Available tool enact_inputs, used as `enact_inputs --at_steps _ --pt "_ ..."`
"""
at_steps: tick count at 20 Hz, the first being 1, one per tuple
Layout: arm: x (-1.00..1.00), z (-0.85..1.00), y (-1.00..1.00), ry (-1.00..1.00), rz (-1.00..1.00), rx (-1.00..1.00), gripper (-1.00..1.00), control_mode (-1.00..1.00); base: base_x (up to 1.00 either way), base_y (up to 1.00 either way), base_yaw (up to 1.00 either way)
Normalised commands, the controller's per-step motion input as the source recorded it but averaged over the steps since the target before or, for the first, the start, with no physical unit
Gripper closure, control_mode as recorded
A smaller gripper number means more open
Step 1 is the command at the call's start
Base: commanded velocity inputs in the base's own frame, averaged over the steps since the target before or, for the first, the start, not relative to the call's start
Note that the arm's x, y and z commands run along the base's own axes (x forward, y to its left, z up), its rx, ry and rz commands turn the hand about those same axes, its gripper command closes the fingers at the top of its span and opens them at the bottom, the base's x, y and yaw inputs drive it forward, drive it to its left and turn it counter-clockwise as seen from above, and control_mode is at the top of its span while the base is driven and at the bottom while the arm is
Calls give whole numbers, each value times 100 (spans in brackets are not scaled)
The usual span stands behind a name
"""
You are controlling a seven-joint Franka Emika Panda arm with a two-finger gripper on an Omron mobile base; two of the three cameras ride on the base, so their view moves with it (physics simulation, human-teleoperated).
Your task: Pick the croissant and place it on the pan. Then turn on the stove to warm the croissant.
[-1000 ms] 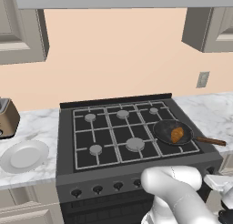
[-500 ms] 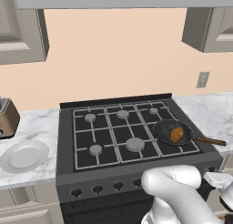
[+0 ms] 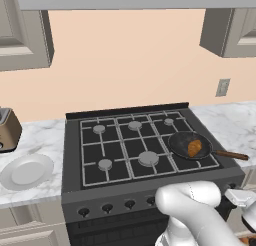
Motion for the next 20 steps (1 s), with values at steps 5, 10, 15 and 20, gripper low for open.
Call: enact_inputs --at_steps 5,10,15,20 --pt "22 -5 17 0 -9 0 100 -100 0 0 0" --pt "12 0 10 0 -5 0 100 -100 0 0 0" --pt "0 0 0 0 0 0 100 -100 0 0 0" --pt "0 0 0 0 0 0 100 -100 0 0 0"
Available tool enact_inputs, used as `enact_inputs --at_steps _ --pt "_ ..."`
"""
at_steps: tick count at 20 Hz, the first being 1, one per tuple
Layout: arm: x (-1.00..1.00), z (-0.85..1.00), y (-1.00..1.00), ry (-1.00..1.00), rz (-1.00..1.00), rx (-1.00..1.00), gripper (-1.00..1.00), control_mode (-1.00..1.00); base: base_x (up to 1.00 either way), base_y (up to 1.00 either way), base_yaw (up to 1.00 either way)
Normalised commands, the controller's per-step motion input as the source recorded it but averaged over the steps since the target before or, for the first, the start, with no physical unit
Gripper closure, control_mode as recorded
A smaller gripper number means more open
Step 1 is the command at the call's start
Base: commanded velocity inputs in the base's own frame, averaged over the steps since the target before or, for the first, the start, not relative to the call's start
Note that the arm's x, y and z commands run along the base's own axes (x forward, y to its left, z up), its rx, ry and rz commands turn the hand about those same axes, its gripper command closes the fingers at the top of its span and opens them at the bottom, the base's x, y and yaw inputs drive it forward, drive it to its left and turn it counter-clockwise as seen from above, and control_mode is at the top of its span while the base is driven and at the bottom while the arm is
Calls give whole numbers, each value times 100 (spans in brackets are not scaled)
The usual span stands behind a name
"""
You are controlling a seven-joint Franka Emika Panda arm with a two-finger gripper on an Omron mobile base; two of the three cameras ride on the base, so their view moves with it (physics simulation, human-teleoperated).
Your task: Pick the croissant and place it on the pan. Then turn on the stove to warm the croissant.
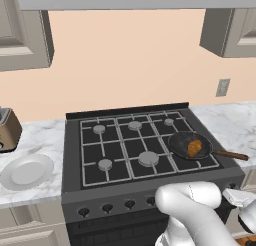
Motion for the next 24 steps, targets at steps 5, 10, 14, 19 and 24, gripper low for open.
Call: enact_inputs --at_steps 5,10,14,19,24 --pt "0 0 0 0 0 0 100 -100 0 0 0" --pt "0 0 0 0 1 -2 100 -100 0 0 0" --pt "0 0 0 0 1 -8 100 -100 0 0 0" --pt "0 0 0 -1 0 -13 100 -100 0 0 0" --pt "0 0 0 -2 1 -17 100 -100 0 0 0"
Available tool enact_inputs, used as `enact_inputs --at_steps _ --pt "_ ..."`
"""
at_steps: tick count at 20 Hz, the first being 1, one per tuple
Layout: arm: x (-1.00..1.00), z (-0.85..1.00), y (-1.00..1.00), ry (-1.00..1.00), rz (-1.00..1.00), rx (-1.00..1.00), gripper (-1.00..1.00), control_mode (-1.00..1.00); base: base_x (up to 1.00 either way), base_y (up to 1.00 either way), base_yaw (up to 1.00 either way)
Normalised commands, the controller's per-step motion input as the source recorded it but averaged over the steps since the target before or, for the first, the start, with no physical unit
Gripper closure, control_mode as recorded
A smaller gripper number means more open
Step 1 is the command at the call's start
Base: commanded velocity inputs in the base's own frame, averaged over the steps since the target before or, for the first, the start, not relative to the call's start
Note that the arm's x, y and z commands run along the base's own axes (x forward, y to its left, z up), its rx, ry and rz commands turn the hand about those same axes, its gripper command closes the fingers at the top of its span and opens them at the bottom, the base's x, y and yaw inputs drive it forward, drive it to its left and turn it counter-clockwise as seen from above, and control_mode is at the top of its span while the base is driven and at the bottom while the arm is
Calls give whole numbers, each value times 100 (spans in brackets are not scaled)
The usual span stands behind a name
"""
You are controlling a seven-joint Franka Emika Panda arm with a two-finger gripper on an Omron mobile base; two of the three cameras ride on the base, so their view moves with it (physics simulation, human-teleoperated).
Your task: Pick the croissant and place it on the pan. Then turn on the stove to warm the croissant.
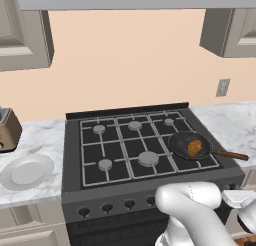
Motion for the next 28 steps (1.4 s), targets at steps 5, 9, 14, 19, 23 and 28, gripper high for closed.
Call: enact_inputs --at_steps 5,9,14,19,23,28 --pt "0 0 0 1 6 -18 100 -100 0 0 0" --pt "4 0 0 11 9 -18 100 -100 0 0 0" --pt "7 0 0 13 9 -20 100 -100 0 0 0" --pt "2 0 0 4 10 -20 100 -100 0 0 0" --pt "0 -9 0 -1 10 -19 100 -100 0 0 0" --pt "0 -19 0 -5 10 -19 100 -100 0 0 0"
